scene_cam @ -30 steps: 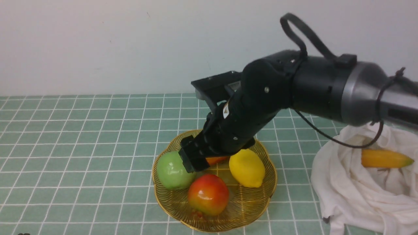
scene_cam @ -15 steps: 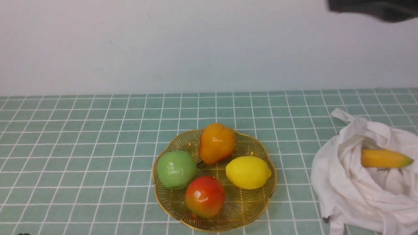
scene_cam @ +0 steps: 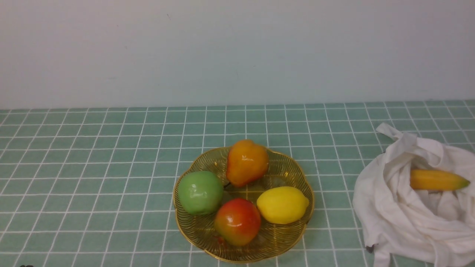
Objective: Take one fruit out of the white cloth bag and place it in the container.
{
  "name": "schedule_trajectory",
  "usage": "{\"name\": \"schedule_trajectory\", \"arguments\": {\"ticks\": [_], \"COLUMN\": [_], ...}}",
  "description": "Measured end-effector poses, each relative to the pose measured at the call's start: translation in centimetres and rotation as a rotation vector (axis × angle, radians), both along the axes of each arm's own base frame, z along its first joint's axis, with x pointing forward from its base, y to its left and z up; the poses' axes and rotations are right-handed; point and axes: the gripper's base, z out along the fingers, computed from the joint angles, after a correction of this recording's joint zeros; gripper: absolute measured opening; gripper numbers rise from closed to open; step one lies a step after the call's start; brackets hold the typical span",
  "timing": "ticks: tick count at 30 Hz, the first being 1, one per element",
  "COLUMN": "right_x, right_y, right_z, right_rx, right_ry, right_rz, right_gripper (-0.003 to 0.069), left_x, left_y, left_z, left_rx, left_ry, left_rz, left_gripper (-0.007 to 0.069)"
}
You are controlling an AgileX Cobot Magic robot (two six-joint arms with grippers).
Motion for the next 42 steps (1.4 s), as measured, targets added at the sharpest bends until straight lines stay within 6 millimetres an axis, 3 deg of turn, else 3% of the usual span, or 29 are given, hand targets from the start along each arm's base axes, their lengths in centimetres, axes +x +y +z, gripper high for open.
{"name": "schedule_trajectory", "arguments": {"ticks": [9,20,34,40,42], "right_x": [1.5,1.2,0.8,2.1,3.1], "right_y": [1.0,1.3,4.0,5.2,5.9], "right_z": [-1.9,-1.5,-2.8,-5.1,-7.2], "right_rx": [-0.044,-0.038,-0.277,-0.319,-0.362], "right_ry": [0.050,-0.011,-0.143,-0.104,-0.038], "right_rz": [-0.028,0.009,0.172,0.174,0.109], "right_gripper": [-0.0013,-0.0013,-0.0013,-0.0013,-0.0013], "left_x": [0.0,0.0,0.0,0.0,0.0], "left_y": [0.0,0.0,0.0,0.0,0.0], "left_z": [0.0,0.0,0.0,0.0,0.0], "left_rx": [0.000,0.000,0.000,0.000,0.000], "left_ry": [0.000,0.000,0.000,0.000,0.000], "left_rz": [0.000,0.000,0.000,0.000,0.000], "left_gripper": [-0.0008,-0.0008,-0.0008,-0.0008,-0.0008]}}
